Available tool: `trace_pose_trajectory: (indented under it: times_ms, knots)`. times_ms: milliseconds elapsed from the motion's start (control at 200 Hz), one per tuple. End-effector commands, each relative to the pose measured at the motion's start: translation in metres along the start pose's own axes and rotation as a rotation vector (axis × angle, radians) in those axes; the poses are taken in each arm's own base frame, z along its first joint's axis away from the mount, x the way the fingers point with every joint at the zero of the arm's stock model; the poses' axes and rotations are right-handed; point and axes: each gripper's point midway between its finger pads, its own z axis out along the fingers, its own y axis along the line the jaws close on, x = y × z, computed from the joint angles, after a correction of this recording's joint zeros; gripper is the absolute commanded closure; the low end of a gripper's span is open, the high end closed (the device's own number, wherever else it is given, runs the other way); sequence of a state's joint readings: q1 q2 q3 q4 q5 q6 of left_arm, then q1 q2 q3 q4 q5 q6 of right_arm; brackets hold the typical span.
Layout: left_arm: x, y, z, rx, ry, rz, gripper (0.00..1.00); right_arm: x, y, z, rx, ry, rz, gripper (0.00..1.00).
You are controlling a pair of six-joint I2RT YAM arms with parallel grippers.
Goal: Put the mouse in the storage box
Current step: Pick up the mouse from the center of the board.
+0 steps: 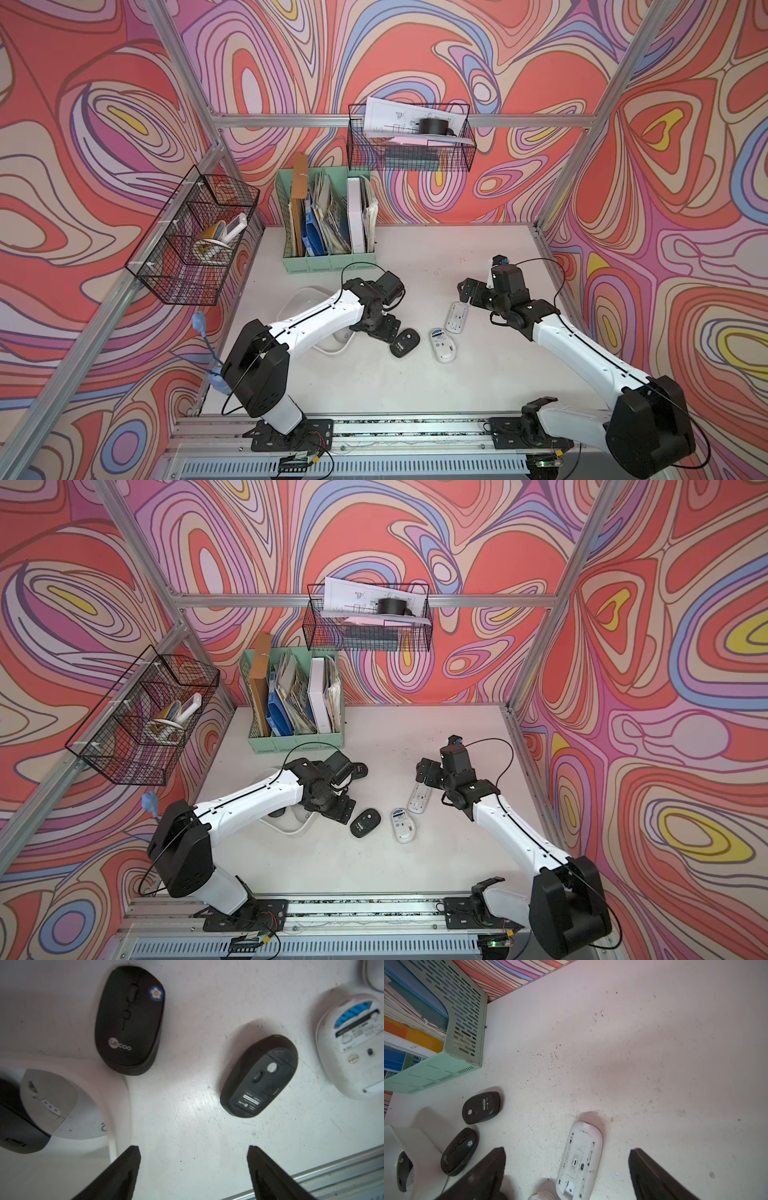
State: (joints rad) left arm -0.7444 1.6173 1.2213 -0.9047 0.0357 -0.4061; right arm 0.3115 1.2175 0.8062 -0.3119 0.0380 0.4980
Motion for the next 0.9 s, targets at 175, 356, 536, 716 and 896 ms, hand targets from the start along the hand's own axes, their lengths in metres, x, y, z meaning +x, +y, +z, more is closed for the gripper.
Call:
trace_pose_trajectory:
  times_ms: [175, 356, 536, 716, 896]
  knots:
    - [0.005, -0.023, 0.024, 0.103, 0.062, 0.079, 0.07, 0.002, 0.012, -0.009, -0.023, 0.004, -0.041, 0.05]
    - [0.0, -0.029, 0.037, 0.12, 0.09, 0.098, 0.08, 0.011, 0.014, -0.009, -0.027, 0.022, -0.051, 0.05]
    - [-0.008, -0.034, 0.045, 0.129, 0.089, 0.109, 0.09, 0.019, 0.016, -0.009, -0.031, 0.038, -0.06, 0.05]
    - [-0.009, -0.032, 0.046, 0.122, 0.081, 0.104, 0.09, 0.027, 0.022, -0.009, -0.043, 0.064, -0.078, 0.05]
    - [-0.008, -0.036, 0.046, 0.147, 0.073, 0.098, 0.09, 0.048, 0.033, -0.006, -0.068, 0.121, -0.094, 0.05]
